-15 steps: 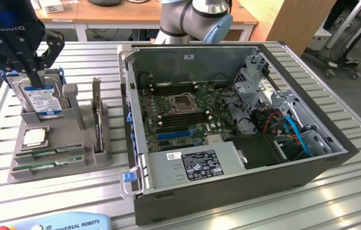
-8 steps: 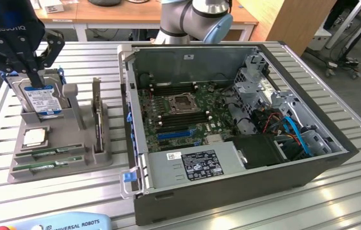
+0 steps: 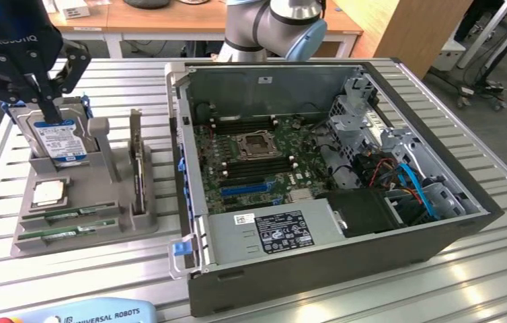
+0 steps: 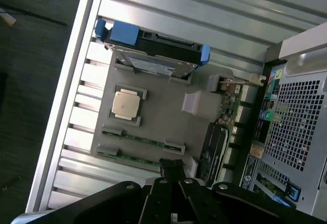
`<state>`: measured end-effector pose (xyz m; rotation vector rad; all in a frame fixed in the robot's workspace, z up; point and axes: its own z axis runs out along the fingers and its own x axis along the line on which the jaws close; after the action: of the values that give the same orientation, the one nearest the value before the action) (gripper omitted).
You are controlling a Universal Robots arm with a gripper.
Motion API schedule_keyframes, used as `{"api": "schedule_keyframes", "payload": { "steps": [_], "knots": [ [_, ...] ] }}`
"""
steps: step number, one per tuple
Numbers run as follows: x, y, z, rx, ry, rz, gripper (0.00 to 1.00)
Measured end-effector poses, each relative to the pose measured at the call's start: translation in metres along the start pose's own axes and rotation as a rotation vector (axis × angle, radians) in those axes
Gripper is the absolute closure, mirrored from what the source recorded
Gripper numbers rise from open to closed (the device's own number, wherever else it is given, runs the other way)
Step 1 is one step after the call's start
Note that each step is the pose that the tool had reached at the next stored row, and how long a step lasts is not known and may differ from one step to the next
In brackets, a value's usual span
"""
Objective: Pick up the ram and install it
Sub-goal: 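Pick up the ram and move it above insertion slot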
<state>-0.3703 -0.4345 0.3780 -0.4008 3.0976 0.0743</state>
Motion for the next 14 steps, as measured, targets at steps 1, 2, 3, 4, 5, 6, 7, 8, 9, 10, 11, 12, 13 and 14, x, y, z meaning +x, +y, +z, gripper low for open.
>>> {"api": "schedule_keyframes", "payload": {
  "steps": [1, 2, 3, 4, 5, 6, 7, 8, 9, 10, 11, 12, 13, 14],
  "knots": [
    [0.0, 0.0, 0.0, -0.0002, 0.0005, -0.011, 0.9],
    [0.0, 0.0, 0.0001, -0.0005, 0.001, -0.022, 0.9],
    [0.0, 0.0, 0.0001, -0.0007, 0.0015, -0.033, 0.9],
    [0.0, 0.0, 0.0002, -0.001, 0.002, -0.045, 0.9],
    [0.0, 0.0, 0.0002, -0.0013, 0.0026, -0.057, 0.9],
    [0.0, 0.0, 0.0002, -0.0015, 0.0031, -0.068, 0.9],
    [0.0, 0.0, 0.0002, -0.0018, 0.0036, -0.079, 0.9],
    [-0.0001, 0.0, 0.0004, -0.0024, 0.0047, -0.105, 0.9],
    [-0.0001, -0.0001, 0.0005, -0.0028, 0.0053, -0.119, 0.9],
    [-0.0001, -0.0001, 0.0006, -0.0034, 0.0065, -0.145, 0.9],
    [-0.0001, -0.0001, 0.0007, -0.0036, 0.007, -0.158, 0.9],
    [-0.0001, -0.0001, 0.0008, -0.0039, 0.0077, -0.172, 0.9],
    [-0.0001, -0.0001, 0.0008, -0.0042, 0.0084, -0.185, 0.9],
    [-0.0001, -0.0001, 0.0008, -0.0046, 0.0091, -0.201, 0.9]
  ]
}}
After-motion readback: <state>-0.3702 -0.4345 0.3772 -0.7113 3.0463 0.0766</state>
